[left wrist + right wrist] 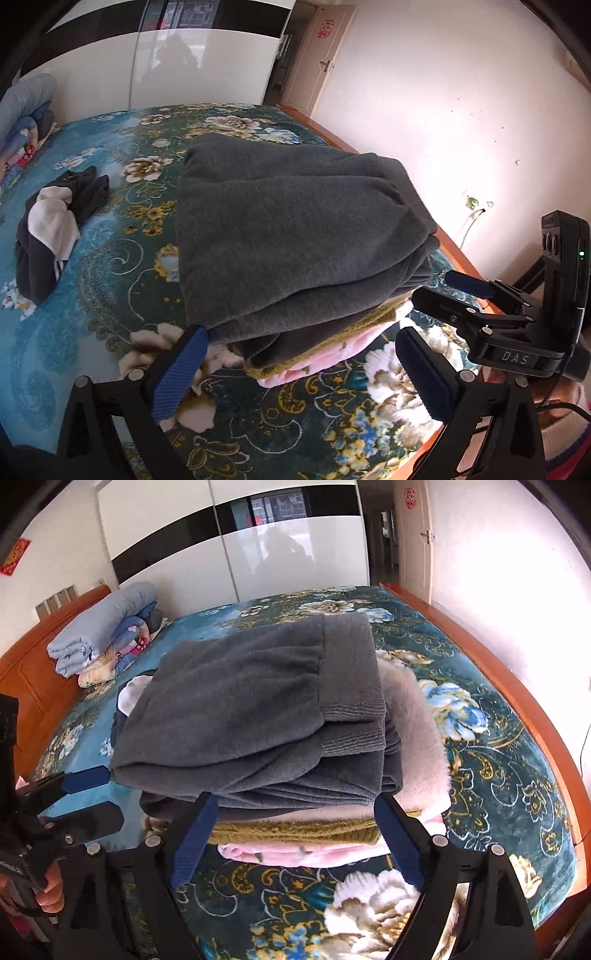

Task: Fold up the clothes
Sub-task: 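Open both grippers and release the sweatpants on top of the stack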

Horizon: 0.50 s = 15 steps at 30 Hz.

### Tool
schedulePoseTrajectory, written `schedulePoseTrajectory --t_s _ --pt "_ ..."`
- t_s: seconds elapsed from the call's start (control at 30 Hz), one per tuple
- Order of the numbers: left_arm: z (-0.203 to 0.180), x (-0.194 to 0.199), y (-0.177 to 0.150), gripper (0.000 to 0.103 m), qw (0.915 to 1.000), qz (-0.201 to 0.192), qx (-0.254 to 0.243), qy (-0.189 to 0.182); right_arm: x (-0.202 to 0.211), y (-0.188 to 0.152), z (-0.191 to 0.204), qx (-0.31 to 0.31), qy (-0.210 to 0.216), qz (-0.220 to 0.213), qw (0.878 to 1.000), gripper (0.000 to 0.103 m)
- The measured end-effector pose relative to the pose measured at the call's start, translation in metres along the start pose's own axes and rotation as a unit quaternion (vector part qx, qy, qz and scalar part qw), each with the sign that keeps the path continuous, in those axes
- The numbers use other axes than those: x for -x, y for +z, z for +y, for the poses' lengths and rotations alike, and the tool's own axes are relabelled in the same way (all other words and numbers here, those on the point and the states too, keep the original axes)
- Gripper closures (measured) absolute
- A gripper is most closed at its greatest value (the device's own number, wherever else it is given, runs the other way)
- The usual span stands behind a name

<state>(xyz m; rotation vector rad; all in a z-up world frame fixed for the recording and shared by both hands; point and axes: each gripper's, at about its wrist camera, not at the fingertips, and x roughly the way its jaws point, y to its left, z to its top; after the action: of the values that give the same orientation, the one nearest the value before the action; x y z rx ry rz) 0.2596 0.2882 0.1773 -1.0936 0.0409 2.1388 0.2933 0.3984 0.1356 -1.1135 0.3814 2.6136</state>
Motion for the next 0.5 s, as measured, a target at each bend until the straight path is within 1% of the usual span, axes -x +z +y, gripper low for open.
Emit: schedulePoseTrajectory --t_s 0.13,0.2,0.23,0.27,0.43,0.5 --pt "0.0 -0.009 -0.009 0.0 0.9988 -0.005 0.003 0.049 -0.007 -0.004 0.001 0.016 0.003 0.003 1.0 0.013" --pt "0.004 -0.015 -0.014 0.0 0.9983 0.002 0.016 0.055 -0.01 -0.006 0.002 0.023 0.005 0.005 1.0 0.013" --pt "0.007 -0.017 -0.017 0.0 0.9981 0.004 0.024 0.057 -0.012 -0.007 0.002 0.028 0.005 0.005 1.0 0.01" --pt "0.009 -0.019 -0.019 0.0 0.9978 0.005 0.031 0.059 -0.013 -0.008 0.004 0.034 0.006 0.006 0.999 0.004" --pt "0.018 -0.028 -0.031 0.0 0.9953 0.019 0.057 0.075 -0.021 -0.007 0.005 0.048 0.013 0.008 0.999 0.003" --pt "0.024 -0.029 -0.036 0.0 0.9937 0.014 0.077 0.08 -0.024 -0.008 0.005 0.049 0.013 0.011 0.999 0.003"
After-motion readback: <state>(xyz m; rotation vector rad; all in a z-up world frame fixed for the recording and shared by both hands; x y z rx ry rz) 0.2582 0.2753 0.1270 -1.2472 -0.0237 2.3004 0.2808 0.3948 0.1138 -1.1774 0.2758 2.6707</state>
